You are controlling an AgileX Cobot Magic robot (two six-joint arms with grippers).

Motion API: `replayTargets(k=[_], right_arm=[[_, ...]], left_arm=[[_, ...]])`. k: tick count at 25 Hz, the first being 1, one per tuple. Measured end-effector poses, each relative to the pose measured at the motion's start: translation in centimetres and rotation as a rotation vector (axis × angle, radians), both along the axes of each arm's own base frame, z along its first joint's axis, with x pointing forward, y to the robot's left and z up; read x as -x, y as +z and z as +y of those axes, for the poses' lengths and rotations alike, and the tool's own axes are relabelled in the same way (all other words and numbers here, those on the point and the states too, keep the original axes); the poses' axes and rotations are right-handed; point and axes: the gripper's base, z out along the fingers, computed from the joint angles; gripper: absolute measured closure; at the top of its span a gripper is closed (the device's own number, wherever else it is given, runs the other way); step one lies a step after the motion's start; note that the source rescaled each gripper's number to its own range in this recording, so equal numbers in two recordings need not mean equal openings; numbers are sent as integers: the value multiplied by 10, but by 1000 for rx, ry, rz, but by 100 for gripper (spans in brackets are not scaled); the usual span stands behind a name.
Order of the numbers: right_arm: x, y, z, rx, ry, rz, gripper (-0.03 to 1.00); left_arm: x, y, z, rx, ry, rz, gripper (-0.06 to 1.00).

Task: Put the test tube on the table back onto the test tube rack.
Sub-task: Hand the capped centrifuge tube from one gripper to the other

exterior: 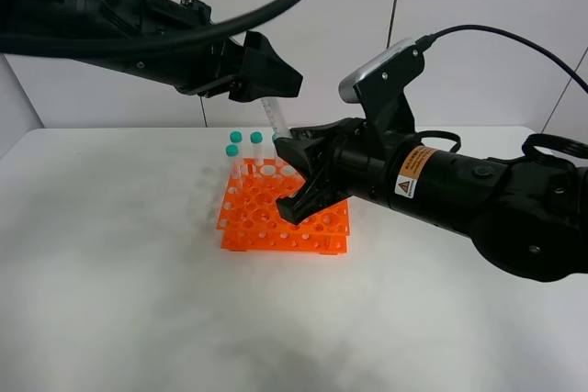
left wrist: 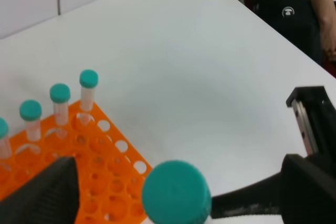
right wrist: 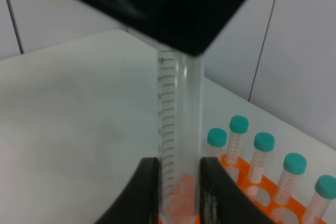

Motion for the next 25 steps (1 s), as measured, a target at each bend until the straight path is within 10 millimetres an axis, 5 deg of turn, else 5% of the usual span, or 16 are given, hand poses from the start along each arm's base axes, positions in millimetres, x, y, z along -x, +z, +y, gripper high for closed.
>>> replayTargets(k=[3, 8, 15, 20, 25], right_arm=[[0, 0, 0, 0, 0, 0, 97], [0, 0, 0, 1, 0, -1, 97], [0, 0, 0, 14, 4, -13, 97], [0, 0, 0, 16, 5, -15, 97], [0, 1, 0, 6, 3, -21, 97]], left_arm=[[0, 0, 0, 0, -1, 1, 21], [1, -1, 0, -2, -7, 7, 55], [1, -1, 0, -4, -13, 14, 81], [2, -1, -1, 8, -13, 22, 93], [2, 1, -3, 48, -17, 28, 93]])
